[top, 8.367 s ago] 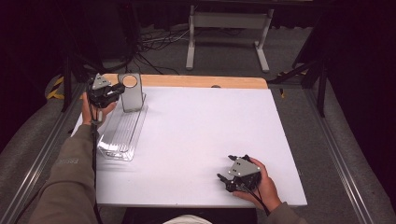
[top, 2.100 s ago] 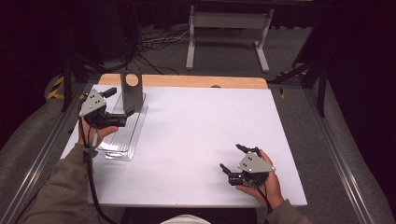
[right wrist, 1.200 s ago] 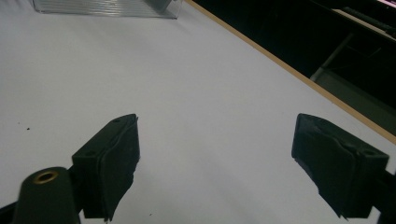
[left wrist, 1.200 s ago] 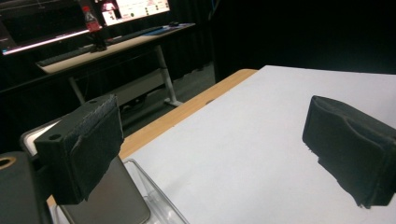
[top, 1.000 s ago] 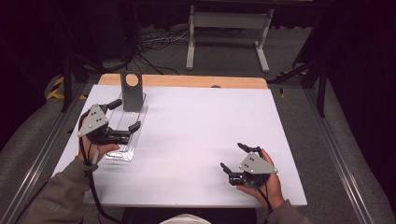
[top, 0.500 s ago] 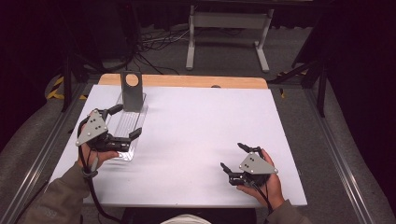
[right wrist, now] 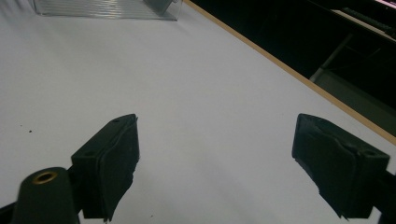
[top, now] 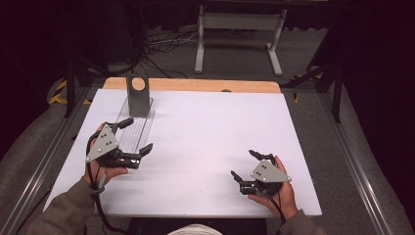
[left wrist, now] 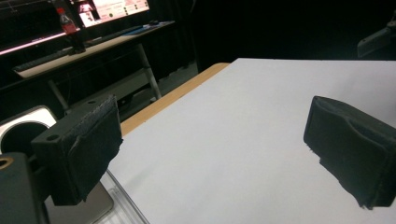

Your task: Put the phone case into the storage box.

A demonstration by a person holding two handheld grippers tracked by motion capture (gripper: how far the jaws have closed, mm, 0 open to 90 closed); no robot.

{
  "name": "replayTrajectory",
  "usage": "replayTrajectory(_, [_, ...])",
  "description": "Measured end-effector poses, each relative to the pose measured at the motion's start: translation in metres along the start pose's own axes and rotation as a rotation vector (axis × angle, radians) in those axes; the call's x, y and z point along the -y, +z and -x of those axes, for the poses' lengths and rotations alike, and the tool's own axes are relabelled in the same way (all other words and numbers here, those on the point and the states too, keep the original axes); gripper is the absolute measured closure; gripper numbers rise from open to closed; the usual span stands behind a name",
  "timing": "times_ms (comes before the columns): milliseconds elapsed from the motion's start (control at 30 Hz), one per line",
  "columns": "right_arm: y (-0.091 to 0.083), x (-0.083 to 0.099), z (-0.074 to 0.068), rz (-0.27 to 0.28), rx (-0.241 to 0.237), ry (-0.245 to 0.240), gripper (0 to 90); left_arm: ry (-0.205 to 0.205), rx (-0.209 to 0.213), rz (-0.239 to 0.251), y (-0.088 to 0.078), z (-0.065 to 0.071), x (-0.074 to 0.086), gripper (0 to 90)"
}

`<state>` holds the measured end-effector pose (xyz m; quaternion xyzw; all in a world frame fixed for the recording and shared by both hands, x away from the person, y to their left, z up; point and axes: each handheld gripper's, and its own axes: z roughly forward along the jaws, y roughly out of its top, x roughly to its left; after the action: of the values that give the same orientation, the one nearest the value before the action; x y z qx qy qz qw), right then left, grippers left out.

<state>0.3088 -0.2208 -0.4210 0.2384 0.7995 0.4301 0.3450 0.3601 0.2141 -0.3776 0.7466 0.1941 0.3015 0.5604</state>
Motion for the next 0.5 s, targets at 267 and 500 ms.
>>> replayTrajectory(267, [0.001, -0.001, -0.002, 0.000, -0.007, -0.006, 15.8, 0.005, -0.002, -0.039, 0.001, 0.013, 0.009, 4.9])
replayTrajectory(500, [0.002, -0.002, -0.002, 0.004, -0.009, -0.005, 15.7, 0.007, 0.011, -0.038, -0.003, 0.021, 0.012, 4.3])
